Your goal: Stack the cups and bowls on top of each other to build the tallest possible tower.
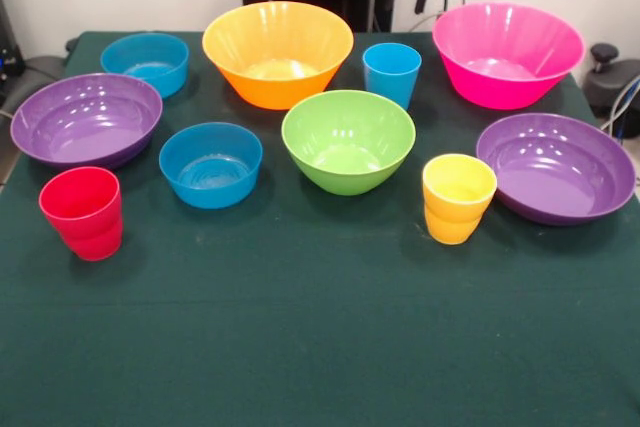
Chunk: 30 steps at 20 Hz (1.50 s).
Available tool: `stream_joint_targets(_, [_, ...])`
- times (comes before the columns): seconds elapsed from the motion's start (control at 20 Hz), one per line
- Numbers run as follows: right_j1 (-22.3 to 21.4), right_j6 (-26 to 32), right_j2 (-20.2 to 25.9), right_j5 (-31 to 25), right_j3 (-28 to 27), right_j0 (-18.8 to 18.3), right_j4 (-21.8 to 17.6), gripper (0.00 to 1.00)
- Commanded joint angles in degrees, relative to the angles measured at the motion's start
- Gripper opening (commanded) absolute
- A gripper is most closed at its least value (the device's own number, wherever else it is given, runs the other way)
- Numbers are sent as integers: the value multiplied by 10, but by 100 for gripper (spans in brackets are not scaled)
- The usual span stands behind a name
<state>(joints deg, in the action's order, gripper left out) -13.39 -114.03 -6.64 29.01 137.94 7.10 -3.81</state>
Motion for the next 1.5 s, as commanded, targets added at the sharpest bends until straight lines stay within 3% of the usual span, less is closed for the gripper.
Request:
stream_joint_targets(0.05, [37, -93, 36, 36, -113, 8, 13, 100])
stream_joint_targets(0.4, [6, -81, 50, 0, -116, -15, -1, 100])
stream_joint_targets(0.7, [19, -91, 58, 15, -129, -20, -1, 100])
stream_joint_targets(1.15, [10, -90, 77, -35, -127, -42, 8, 100])
stream_joint_targets(1.5, [20, -101, 75, -12, -107, -51, -2, 100])
